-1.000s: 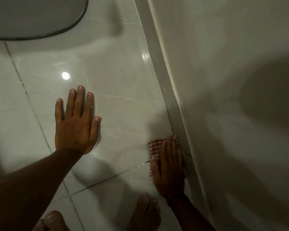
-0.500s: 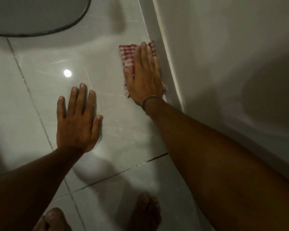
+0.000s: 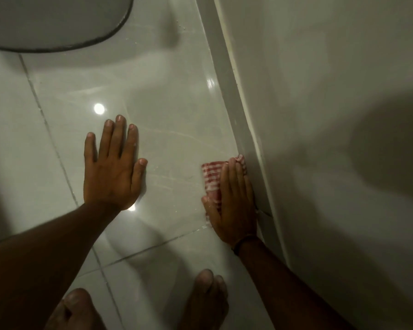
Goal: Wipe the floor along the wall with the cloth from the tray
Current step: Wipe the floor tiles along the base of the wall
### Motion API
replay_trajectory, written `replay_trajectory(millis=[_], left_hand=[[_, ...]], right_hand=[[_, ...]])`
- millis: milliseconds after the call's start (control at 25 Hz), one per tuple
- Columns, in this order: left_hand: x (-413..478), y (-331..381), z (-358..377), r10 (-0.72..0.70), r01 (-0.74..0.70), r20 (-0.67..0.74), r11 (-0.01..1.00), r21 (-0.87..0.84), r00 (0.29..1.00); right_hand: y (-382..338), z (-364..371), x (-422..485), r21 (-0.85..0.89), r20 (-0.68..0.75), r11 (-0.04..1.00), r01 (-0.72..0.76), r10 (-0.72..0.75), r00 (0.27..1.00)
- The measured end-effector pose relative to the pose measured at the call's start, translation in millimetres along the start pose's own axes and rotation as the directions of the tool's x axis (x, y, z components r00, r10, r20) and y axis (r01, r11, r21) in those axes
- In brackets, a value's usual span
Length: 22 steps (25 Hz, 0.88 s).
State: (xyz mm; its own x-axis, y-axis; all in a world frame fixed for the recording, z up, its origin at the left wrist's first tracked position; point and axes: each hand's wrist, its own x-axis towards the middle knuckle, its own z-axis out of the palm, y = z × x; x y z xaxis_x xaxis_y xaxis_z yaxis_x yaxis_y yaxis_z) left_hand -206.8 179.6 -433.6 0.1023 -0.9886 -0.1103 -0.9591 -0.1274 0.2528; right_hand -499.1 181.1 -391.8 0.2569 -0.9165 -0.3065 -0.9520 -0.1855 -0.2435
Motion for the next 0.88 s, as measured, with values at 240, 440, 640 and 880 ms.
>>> replay_trajectory(millis=[240, 440, 640, 880], left_hand=[[1, 3, -21, 0.017, -0.015, 0.130, 1.000, -0.016, 0.991], [0, -5, -53, 0.077, -0.078, 0.311, 0.997, -0.010, 0.947], [-49, 14, -86, -0.019, 0.072, 0.517, 0.994, -0.082, 0.856], [-87, 45, -185, -0.130, 0.183, 0.612, 0.983, -0.025, 0.780]], right_hand=[[30, -31, -19, -0.015, 0.365, 0.970, 0.243, -0.222, 0.904], [27, -31, -30, -0.209, 0.277, 0.946, 0.249, -0.187, 0.943], [19, -46, -51, -0.140, 0.116, 0.981, 0.132, -0.116, 0.986], [-31, -144, -50, 0.105, 0.358, 0.936, -0.335, 0.279, 0.891]])
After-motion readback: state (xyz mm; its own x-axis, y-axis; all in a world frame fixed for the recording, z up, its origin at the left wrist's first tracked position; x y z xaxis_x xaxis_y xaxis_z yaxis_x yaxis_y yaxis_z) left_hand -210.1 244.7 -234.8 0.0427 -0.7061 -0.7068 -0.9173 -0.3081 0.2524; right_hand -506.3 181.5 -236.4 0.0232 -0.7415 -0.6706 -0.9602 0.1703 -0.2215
